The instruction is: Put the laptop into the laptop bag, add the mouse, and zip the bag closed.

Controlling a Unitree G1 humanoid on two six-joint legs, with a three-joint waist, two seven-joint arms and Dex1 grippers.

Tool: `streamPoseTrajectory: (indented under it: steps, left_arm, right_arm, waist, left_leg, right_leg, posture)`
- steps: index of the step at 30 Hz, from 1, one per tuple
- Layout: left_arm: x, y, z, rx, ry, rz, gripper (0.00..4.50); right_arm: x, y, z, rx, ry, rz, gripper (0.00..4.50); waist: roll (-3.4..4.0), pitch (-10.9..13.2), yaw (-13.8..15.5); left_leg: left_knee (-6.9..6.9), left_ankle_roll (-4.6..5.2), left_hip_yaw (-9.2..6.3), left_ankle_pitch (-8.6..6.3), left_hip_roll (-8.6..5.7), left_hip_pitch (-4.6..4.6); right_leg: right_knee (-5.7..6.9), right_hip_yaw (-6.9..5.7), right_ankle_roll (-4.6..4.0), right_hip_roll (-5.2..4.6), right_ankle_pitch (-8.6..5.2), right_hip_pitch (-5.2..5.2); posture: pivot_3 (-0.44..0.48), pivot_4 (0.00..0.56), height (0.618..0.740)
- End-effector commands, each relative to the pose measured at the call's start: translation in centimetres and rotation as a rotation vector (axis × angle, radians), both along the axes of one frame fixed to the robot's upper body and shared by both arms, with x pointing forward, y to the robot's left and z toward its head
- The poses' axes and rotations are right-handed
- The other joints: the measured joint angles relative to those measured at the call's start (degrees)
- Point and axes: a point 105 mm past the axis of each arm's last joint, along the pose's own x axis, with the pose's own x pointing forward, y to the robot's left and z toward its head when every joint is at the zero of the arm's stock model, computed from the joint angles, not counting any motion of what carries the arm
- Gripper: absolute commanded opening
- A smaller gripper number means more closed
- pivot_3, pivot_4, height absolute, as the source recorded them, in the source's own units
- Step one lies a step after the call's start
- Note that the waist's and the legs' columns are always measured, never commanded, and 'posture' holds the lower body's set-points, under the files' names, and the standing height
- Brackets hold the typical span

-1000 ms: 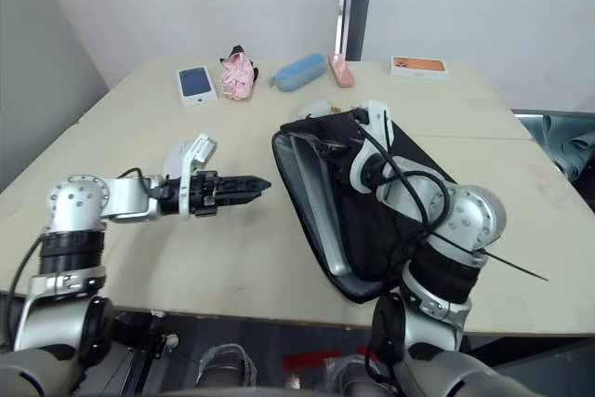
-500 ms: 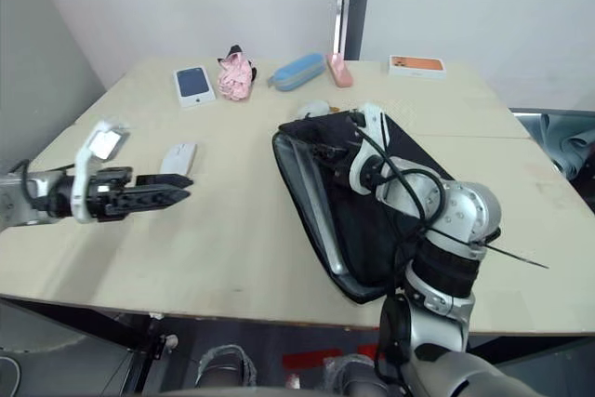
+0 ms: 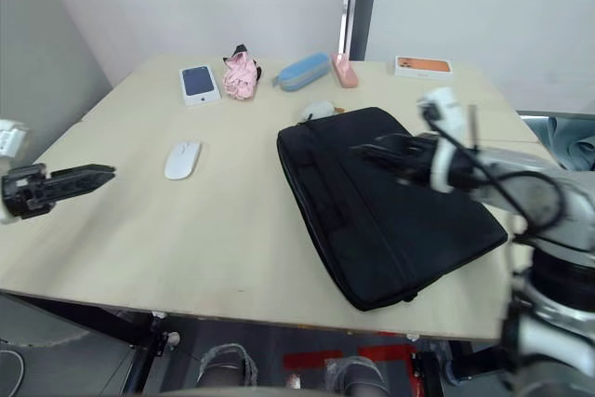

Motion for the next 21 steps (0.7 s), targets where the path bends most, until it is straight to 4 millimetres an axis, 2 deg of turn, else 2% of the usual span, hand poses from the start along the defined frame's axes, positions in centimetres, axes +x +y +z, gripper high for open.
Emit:
streamPoseTrajectory:
  steps: [1,5,9,11,17,18,21]
  left_arm:
    - [-0.3,3.5,0.7,0.026,-0.048,0.153,4.45]
    - [-1.0,6.9,-0.8,0.043,-0.035,0.315,4.45]
    - [-1.6,8.0,-2.2,0.121,-0.03,0.357,4.45]
    - [-1.5,8.2,-2.3,0.151,-0.049,0.365,4.45]
    - [-0.5,6.8,-2.7,0.24,-0.1,0.305,4.45]
    - [-0.2,6.5,-2.9,0.251,-0.105,0.301,4.45]
    - [1.4,4.9,-3.9,0.299,-0.127,0.284,4.45]
  right_arm:
    - [-2.2,-4.2,0.6,-0.081,-0.099,0.012,4.47]
    - [-5.4,-7.5,-0.6,-0.175,-0.102,0.033,4.47]
    - [-6.4,-10.7,-1.2,-0.238,-0.111,-0.057,4.47]
    - [-6.7,-11.3,-1.3,-0.248,-0.123,-0.075,4.47]
    - [-6.8,-11.1,-1.1,-0.231,-0.157,-0.065,4.47]
    - [-6.7,-10.8,-1.0,-0.23,-0.164,-0.051,4.47]
    - [-6.0,-7.9,0.7,-0.167,-0.264,0.045,4.47]
  waist:
    - [-0.03,-0.02,0.04]
    - [-0.08,-0.06,-0.28]
    - [-0.24,-0.18,-1.26]
    - [-0.24,-0.18,-1.39]
    - [-0.21,-0.2,-1.43]
    - [-0.21,-0.21,-1.43]
    - [-0.12,-0.26,-1.42]
  left_leg:
    - [0.0,0.02,0.0,-0.01,0.02,-0.01]
    - [0.03,0.47,0.08,-0.22,0.02,-0.02]
    - [0.25,0.59,0.13,-0.2,0.09,0.03]
    - [0.38,0.65,0.14,-0.22,0.1,0.08]
    - [0.46,0.72,0.2,-0.21,0.14,0.24]
    - [0.46,0.74,0.2,-0.2,0.14,0.22]
    - [0.49,0.76,0.21,-0.18,0.15,0.2]
  right_leg:
    - [-0.01,0.0,-0.28,0.0,-0.17,-0.01]
    - [-0.05,0.03,-0.53,-0.02,-0.32,-0.01]
    - [0.04,0.07,-0.56,-0.02,-0.32,0.02]
    - [0.09,0.08,-0.59,-0.04,-0.3,0.09]
    - [0.21,0.06,-0.61,-0.09,-0.29,0.23]
    - [0.21,0.06,-0.61,-0.09,-0.29,0.23]
    - [0.18,0.05,-0.61,-0.09,-0.29,0.23]
  posture:
    - [0.0,0.15,0.74]
    - [0.0,0.15,0.74]
    - [0.0,0.15,0.74]
    - [0.0,0.15,0.74]
    - [0.0,0.15,0.74]
    - [0.0,0.15,0.74]
    - [0.0,0.15,0.74]
